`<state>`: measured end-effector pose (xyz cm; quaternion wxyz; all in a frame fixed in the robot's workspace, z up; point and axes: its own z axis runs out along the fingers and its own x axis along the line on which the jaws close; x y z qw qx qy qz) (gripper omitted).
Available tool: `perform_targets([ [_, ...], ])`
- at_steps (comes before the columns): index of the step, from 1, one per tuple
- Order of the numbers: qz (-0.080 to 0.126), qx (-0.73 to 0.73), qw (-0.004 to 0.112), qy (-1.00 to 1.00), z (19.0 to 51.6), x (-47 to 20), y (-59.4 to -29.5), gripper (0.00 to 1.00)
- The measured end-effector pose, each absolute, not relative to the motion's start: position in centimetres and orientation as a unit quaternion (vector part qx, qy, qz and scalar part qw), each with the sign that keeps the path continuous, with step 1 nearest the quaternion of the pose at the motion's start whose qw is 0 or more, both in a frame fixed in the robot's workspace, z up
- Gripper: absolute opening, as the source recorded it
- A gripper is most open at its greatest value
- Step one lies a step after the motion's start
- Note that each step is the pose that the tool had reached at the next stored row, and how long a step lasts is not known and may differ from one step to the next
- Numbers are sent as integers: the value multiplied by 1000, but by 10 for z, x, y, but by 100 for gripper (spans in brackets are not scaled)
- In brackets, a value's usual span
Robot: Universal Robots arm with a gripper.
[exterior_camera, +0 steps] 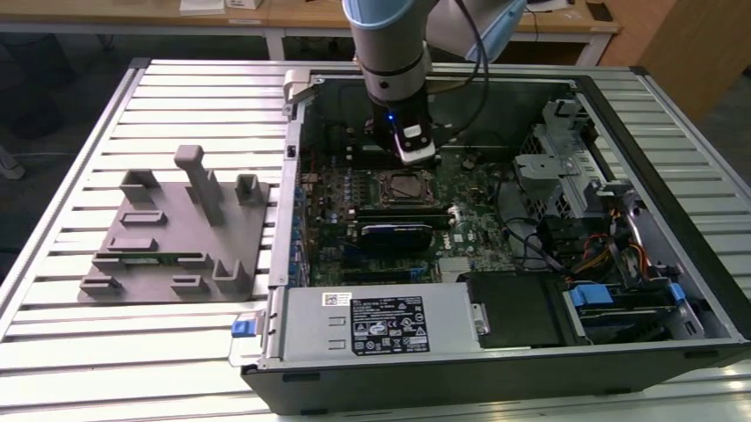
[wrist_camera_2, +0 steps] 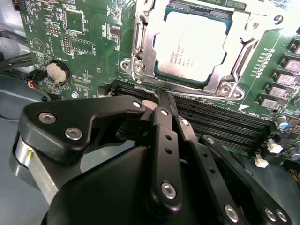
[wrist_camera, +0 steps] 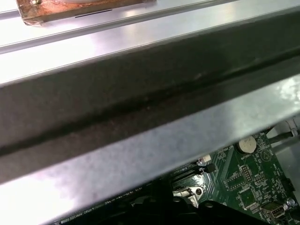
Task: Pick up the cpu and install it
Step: 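Install the first cpu locking lever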
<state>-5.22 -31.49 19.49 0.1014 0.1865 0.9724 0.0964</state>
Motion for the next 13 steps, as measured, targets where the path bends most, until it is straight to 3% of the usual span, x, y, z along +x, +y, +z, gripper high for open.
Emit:
perform_targets([
  [13,95,186,102,973,191,-52,-315,11],
])
